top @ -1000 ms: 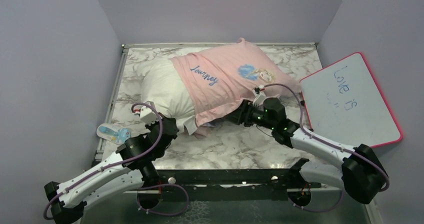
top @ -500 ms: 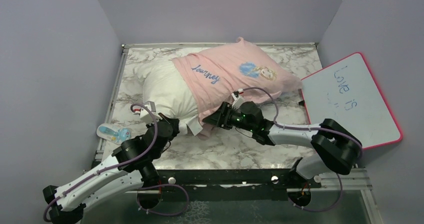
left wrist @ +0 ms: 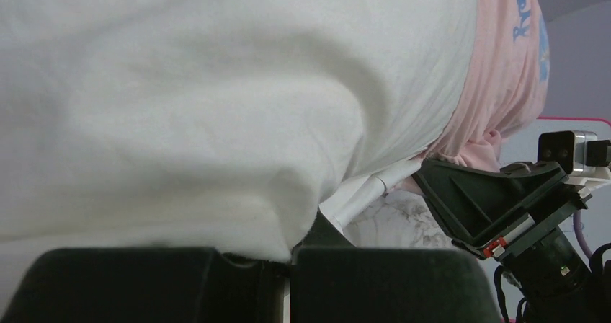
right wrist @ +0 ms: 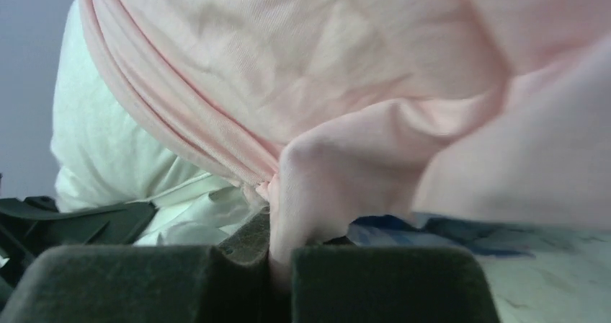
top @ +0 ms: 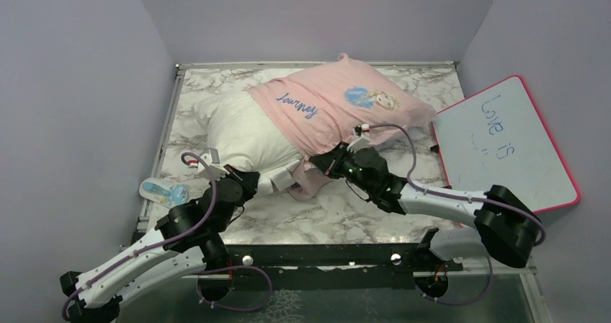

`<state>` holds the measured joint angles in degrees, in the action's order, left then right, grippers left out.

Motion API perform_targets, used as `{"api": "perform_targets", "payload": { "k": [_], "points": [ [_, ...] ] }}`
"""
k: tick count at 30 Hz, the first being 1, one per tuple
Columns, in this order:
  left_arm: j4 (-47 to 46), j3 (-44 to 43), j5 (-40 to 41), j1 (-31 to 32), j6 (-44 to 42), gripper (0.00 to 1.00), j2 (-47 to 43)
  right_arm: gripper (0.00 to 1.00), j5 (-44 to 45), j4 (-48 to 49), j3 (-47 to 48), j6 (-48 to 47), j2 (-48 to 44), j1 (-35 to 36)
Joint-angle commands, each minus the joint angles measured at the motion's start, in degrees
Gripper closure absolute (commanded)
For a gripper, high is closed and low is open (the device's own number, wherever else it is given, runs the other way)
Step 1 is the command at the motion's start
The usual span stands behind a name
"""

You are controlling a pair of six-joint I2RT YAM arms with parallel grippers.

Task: Remove the pillowcase from the pillow
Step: Remove the pillow from the pillowcase.

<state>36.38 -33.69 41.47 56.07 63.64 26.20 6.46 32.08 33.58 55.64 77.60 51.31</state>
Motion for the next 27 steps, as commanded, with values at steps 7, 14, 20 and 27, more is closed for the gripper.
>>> {"api": "perform_targets", "payload": {
  "k": [7,14,20,27],
  "points": [
    [11.33,-4.0,5.32,-0.18,3.58,1.0,-1.94,1.0,3.42,-20.89,0.82,-14.98,-8.93,-15.77],
    [10.51,-4.54,3.12,-0.18,1.69,1.0,0.03,0.79,-25.33,-21.39,2.41,-15.74,-9.89,-15.82],
    [10.43,-3.63,-0.36,-0.18,-0.3,1.0,0.3,0.74,-16.59,-45.83,12.74,-21.01,-14.54,-15.78],
    [10.06,0.77,-9.7,-0.18,1.28,1.0,3.37,0.51,-9.95,-48.77,23.12,-37.11,-18.88,-15.83]
  ]
}}
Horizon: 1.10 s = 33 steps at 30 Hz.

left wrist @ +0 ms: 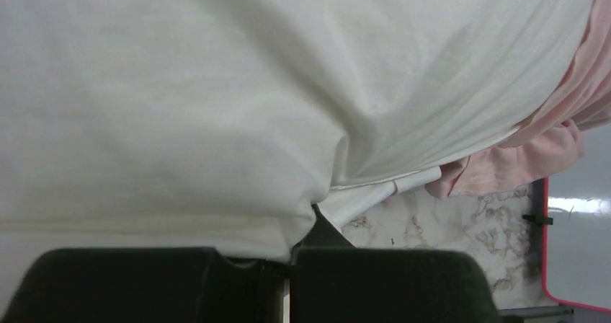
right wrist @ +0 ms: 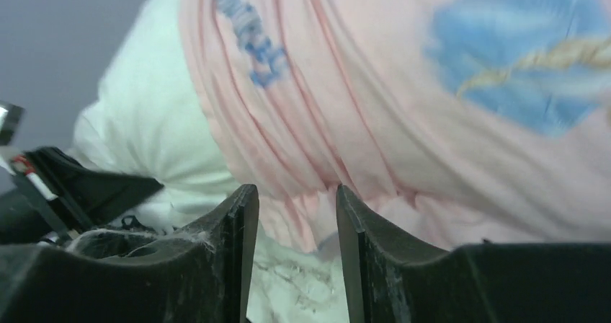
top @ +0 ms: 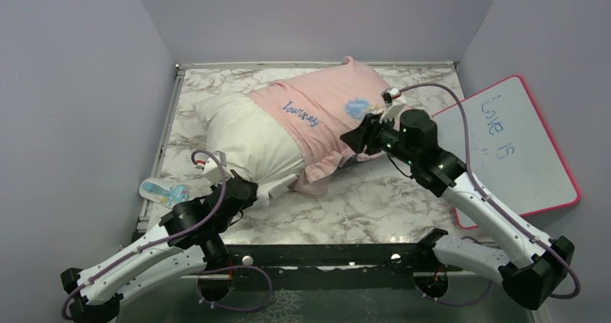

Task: Remove the pillowcase from the pillow
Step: Remove the pillow from the pillowcase.

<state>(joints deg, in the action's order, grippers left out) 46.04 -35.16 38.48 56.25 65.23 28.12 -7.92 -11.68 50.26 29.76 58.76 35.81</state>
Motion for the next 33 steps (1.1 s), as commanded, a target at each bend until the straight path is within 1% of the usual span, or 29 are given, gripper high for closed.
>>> {"api": "perform_targets", "payload": {
  "k": [1,4,7,9,10,12,14,15,16,17,18,19,20,21,22,24,25,26,27,30,31,33],
  "points": [
    [0.17,3.14,-8.11,-0.35,-0.02,1.0,1.5,0.48,5.71,-6.57,9.05,-11.69,1.79,-0.33],
    [-0.4,5.29,-11.13,-0.35,0.51,1.0,1.3,0.39,5.55,-10.63,18.13,-13.45,9.82,-0.3],
    [-1.36,5.68,-13.43,-0.35,-0.1,1.0,1.23,0.36,1.58,-13.74,27.01,-16.78,18.81,-0.38],
    [-1.83,4.75,-14.65,-0.35,-0.91,1.0,2.13,0.25,0.15,-14.04,31.35,-18.66,24.73,-0.35],
    [-1.89,4.18,-15.0,-0.35,-1.57,1.0,2.84,0.22,-0.35,-15.15,34.32,-20.04,27.67,-0.31],
    [-1.9,2.87,-15.26,-0.33,-2.81,1.0,4.44,0.19,0.87,-16.89,39.58,-20.2,32.92,-0.25],
    [-1.91,1.28,-15.36,-0.35,-3.6,1.0,6.05,0.16,3.27,-14.48,40.22,-19.07,36.64,-0.37],
    [-1.93,-0.03,-15.41,-0.35,-3.88,1.0,6.49,0.17,5.35,-13.34,38.64,-16.99,38.07,-0.31],
    [-1.97,-1.69,-15.82,-0.35,-4.38,0.95,6.87,0.19,6.29,-13.19,36.81,-14.42,39.07,-0.33],
    [-2.01,-4.08,-16.48,-0.35,-5.65,0.79,7.18,0.23,4.92,-11.43,32.96,-12.88,39.45,-0.27],
    [-1.92,-6.71,-16.94,-0.35,-7.24,0.57,7.44,0.29,3.02,-9.43,28.29,-11.86,39.22,-0.3],
    [-1.79,-9.4,-17.29,-0.35,-8.87,0.48,7.56,0.32,1.86,-6.9,23.29,-10.07,38.48,-0.22],
    [-1.65,-12.02,-17.6,-0.35,-10.61,0.41,7.56,0.34,0.77,-4.11,17.63,-8.63,37.28,-0.12],
    [-1.57,-14.42,-17.64,-0.35,-12.15,0.36,7.6,0.35,-0.04,-1.12,12.66,-7.56,35.99,-0.13],
    [-1.4,-16.99,-17.6,-0.35,-14.15,0.33,7.93,0.37,-0.47,0.85,6.64,-6.21,34.56,-0.13],
    [0.31,-22.39,-15.96,-0.35,-17.64,0.24,9.82,0.38,-1.05,3.68,-0.31,-4.28,32.31,-0.13],
    [1.31,-25.14,-14.74,-0.35,-19.39,0.15,11.2,0.39,-1.38,4.66,-3.27,-3.48,31.33,-0.12],
    [2.39,-27.52,-13.18,-0.35,-21.1,0.1,13.09,0.4,-1.73,5.45,-5.94,-2.73,30.5,-0.13],
    [3.6,-30.08,-11.09,-0.36,-22.74,0.07,15.39,0.39,-2.42,6.32,-8.4,-2.01,29.79,-0.13],
    [5.62,-36.21,-4.58,-0.35,-25.4,0.04,22.27,0.38,-6.27,8.65,-14.62,0.02,28.89,-0.13],
    [4.38,-36.89,-3.7,-0.36,-26.47,0.02,23.85,0.36,-7.52,9.67,-16.24,0.83,28.8,-0.13],
    [0.19,-36.4,-2.87,-0.73,-29.69,0.01,26.59,0.33,-8.74,11.09,-19.19,2.37,28.32,0.06]
  ]
}}
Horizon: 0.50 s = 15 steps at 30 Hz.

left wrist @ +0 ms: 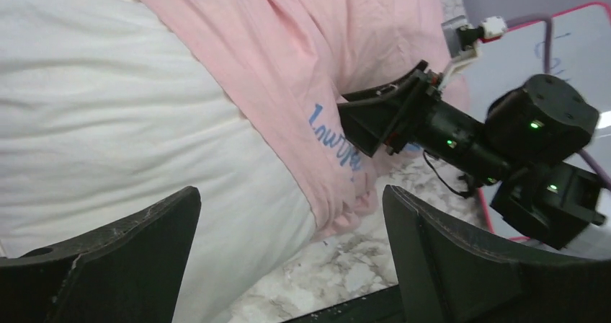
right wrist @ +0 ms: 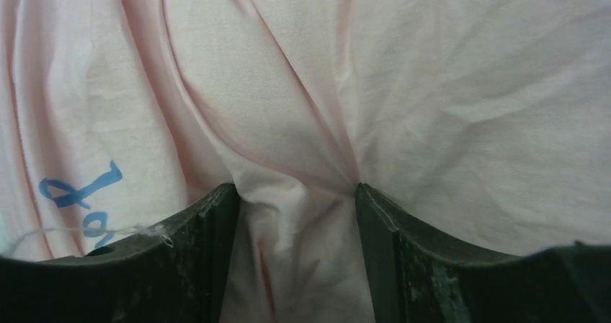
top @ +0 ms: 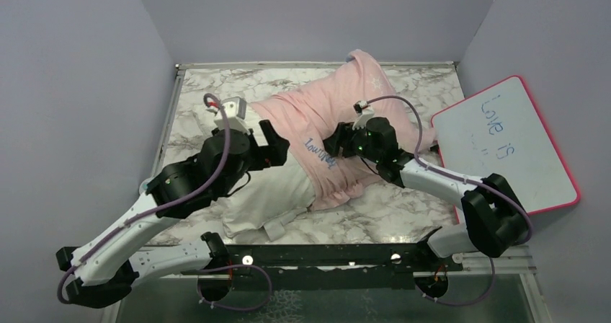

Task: Remove the pillowcase from the pillow
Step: Remove the pillow from the pillowcase.

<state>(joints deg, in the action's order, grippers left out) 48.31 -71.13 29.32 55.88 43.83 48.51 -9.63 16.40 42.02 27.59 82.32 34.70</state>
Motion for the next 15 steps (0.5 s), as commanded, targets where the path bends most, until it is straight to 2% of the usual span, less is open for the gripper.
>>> {"api": "perform_targets", "payload": {
  "k": [1,3,6,12,15],
  "points": [
    [-3.55,-0.24,6.39,-1.49,-9.56,0.01,7.94,0.31,-6.86,-16.94,-11.67,5.13,4.48,1.28],
    [-5.39,-1.14,0.95,-8.5,-12.83,0.02,11.87,0.29,-6.42,-18.0,-11.24,5.49,3.88,1.25],
    [-11.18,-1.77,-13.88,-21.74,-14.96,0.01,15.23,0.27,-5.8,-21.17,-8.78,5.13,1.68,1.32],
    [-18.29,-0.72,-25.72,-42.49,-14.34,0.02,17.35,0.23,-4.8,-26.52,-4.85,6.25,-2.38,1.26],
    [-22.93,3.77,-33.72,-52.51,-11.96,0.01,17.67,0.23,-8.29,-29.1,-0.85,7.62,-1.28,1.25]
  ]
}}
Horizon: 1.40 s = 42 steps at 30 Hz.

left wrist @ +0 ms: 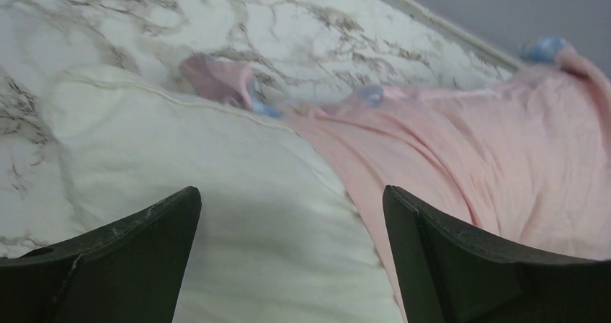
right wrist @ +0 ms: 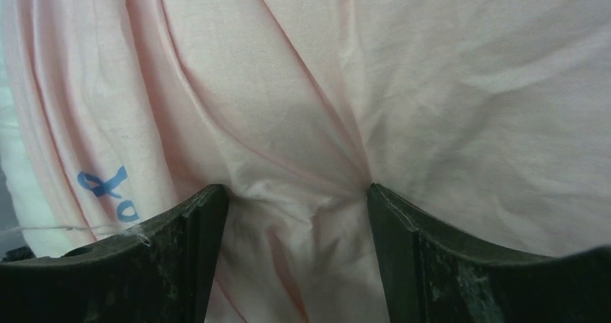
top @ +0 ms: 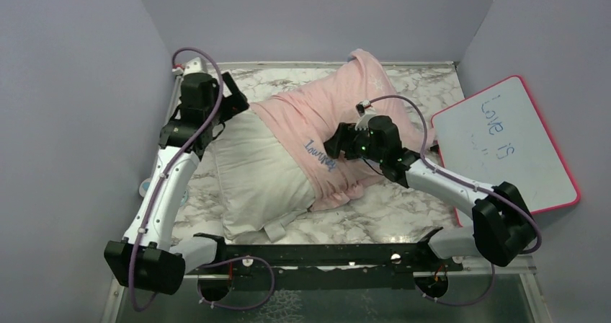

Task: Remove the pillowcase from the pillow
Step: Remove the pillow from the pillowcase.

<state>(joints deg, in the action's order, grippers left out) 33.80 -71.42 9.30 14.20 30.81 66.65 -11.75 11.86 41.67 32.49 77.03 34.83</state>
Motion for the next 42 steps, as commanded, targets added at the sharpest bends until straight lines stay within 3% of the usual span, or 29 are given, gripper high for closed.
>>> {"api": "perform_targets", "payload": {
  "k": [1,4,8,9,10,13,15,18,26,29,31,38,42],
  "points": [
    [-9.81,5.6,-15.99,-13.14,1.89,0.01,-0.36,0.23,-7.76,-24.32,0.41,3.06,4.24,1.17],
    [-15.71,11.19,-19.7,-19.3,3.72,0.01,0.51,0.23,-9.57,-25.3,3.63,3.1,4.59,1.19],
    [-23.07,17.67,-33.01,-21.63,7.29,0.02,5.65,0.23,-8.96,-30.35,12.06,-0.34,3.79,1.12],
    [-24.96,18.85,-36.38,-21.66,7.83,0.08,7.07,0.23,-8.65,-31.07,13.89,-1.35,3.33,1.12],
    [-27.32,20.34,-39.81,-21.71,8.53,0.2,7.92,0.23,-8.03,-31.58,16.11,-2.19,2.96,1.12],
    [-33.33,23.76,-45.57,-21.73,10.5,0.72,7.96,0.22,-6.3,-33.17,23.01,-4.97,2.58,1.16],
    [-35.63,24.18,-47.3,-21.73,9.73,0.87,6.78,0.21,-4.84,-34.88,28.57,-8.25,3.62,1.18],
    [-31.17,22.23,-46.88,-21.75,3.25,0.99,4.67,0.19,-5.22,-38.12,37.57,-13.5,7.57,1.14],
    [-30.56,21.36,-51.08,-21.46,-0.46,1.0,-1.15,0.12,0.97,-43.2,60.47,-14.19,21.55,1.12],
    [-30.5,20.78,-54.18,-21.22,-2.04,1.0,-3.47,0.03,0.22,-37.91,61.84,-17.24,23.03,1.15],
    [-30.47,20.68,-55.58,-21.14,-2.92,1.0,-4.65,0.0,4.43,-36.87,63.04,-17.07,25.04,1.02],
    [-33.54,21.67,-62.22,-19.32,-0.77,1.0,-7.34,0.0,4.1,-58.94,93.65,-22.28,43.66,0.36],
    [-33.42,20.51,-64.89,-19.29,-0.7,1.0,-6.86,0.0,-5.35,-55.81,88.91,-19.82,43.74,0.32]
  ]
}}
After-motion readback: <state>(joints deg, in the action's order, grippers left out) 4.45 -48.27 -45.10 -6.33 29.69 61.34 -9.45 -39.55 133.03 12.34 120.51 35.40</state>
